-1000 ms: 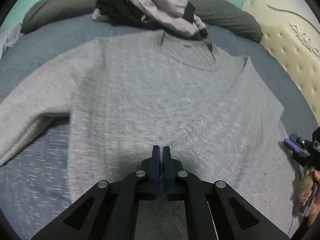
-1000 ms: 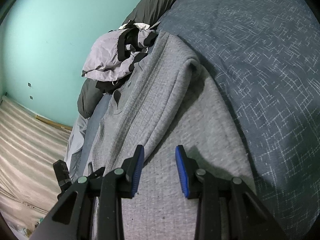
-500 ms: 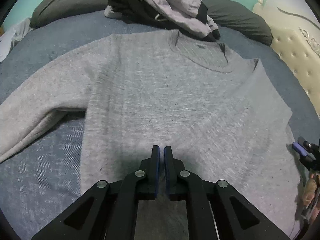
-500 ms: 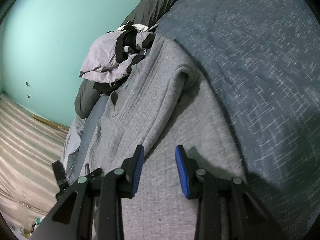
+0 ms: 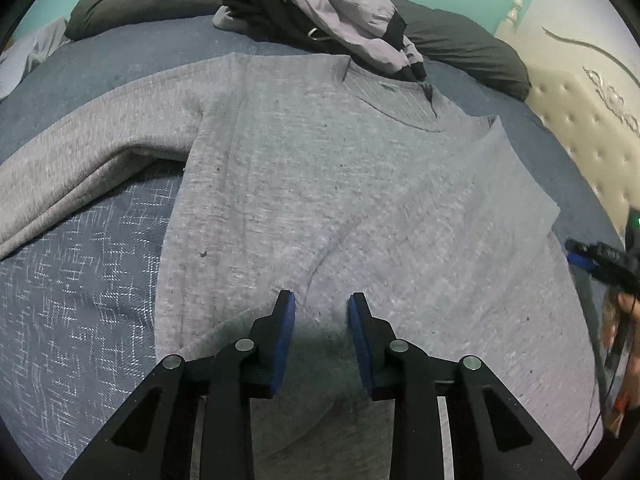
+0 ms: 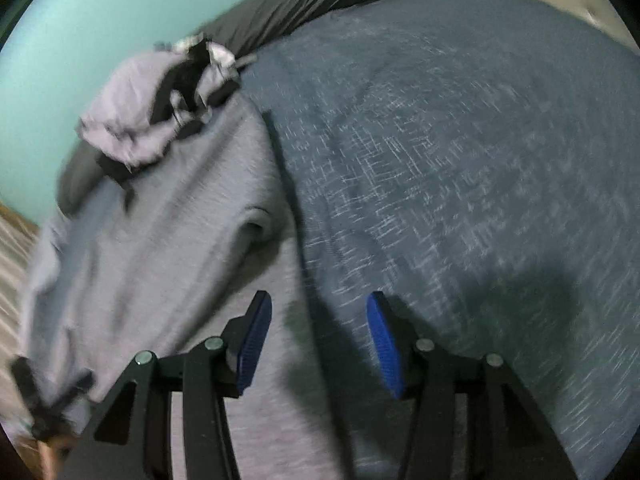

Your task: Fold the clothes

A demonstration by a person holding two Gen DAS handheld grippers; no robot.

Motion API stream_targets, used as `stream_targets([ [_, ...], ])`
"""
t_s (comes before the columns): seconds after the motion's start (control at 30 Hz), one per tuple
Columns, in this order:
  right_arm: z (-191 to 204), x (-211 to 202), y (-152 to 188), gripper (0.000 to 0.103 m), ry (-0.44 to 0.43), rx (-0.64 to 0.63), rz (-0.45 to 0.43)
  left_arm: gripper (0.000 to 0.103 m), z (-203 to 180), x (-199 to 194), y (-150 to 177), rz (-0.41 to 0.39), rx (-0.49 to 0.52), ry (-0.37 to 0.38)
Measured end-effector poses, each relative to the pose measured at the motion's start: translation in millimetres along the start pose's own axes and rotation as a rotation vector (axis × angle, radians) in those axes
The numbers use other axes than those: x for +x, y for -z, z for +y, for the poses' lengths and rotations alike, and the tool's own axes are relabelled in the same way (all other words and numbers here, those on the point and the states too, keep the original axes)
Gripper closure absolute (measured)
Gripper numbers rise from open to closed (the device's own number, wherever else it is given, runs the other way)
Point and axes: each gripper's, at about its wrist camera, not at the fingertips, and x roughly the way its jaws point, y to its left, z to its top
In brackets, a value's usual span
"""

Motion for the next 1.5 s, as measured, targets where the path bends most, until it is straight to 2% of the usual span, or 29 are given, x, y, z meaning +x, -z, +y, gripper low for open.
stream_targets([
  [0.17,23,28,-19,0.052,0.076,-0.115,0.040,0.071,0,3,1,0.007,0.003,0.005],
  [0.27,38,48,-26,0.052,0.091,-0.169,0.075,0.070,0,5,2,0.010,0.006,0.007],
  [0.43,54,61,-42,0.053,0.136,-0.254,0.046,0.069,0,6,3,0.013,0.014,0.007],
  [0.5,56,63,-47,0.065,0.162,-0.302,0.029,0.069,0,6,3,0.014,0.017,0.009],
  [0.53,57,61,-48,0.068,0.154,-0.312,0.023,0.069,0,6,3,0.014,0.018,0.009],
  [0.6,60,53,-50,0.082,0.156,-0.360,-0.006,0.069,0,6,3,0.015,0.020,0.011],
  [0.7,66,40,-50,0.087,0.190,-0.460,-0.054,0.069,-1,6,4,0.017,0.028,0.008],
  [0.83,62,39,-50,0.089,0.219,-0.537,-0.029,0.069,-2,7,6,0.020,0.037,0.000],
  [0.87,55,40,-51,0.100,0.242,-0.526,-0.024,0.069,-1,7,6,0.022,0.036,0.001],
  [0.9,48,39,-52,0.102,0.261,-0.509,-0.020,0.069,-1,7,6,0.023,0.034,0.003],
  [1.0,12,34,-63,0.102,0.197,-0.349,0.017,0.069,-3,8,7,0.024,0.036,-0.001],
  [1.1,0,23,-63,0.101,0.147,-0.319,0.011,0.067,-5,9,6,0.025,0.044,-0.009],
  [1.23,7,10,-66,0.099,-0.025,-0.243,0.003,0.066,-6,11,6,0.024,0.048,-0.009],
  [1.27,17,14,-65,0.091,-0.028,-0.264,0.021,0.066,-6,11,5,0.025,0.047,-0.008],
  [1.3,25,17,-63,0.079,-0.016,-0.287,0.040,0.066,-6,11,5,0.025,0.046,-0.006],
  [1.37,36,23,-55,0.068,-0.001,-0.331,0.072,0.066,-6,12,5,0.026,0.044,-0.003],
  [1.5,43,29,-43,0.062,0.065,-0.383,0.091,0.066,-2,6,9,0.025,0.044,0.004],
])
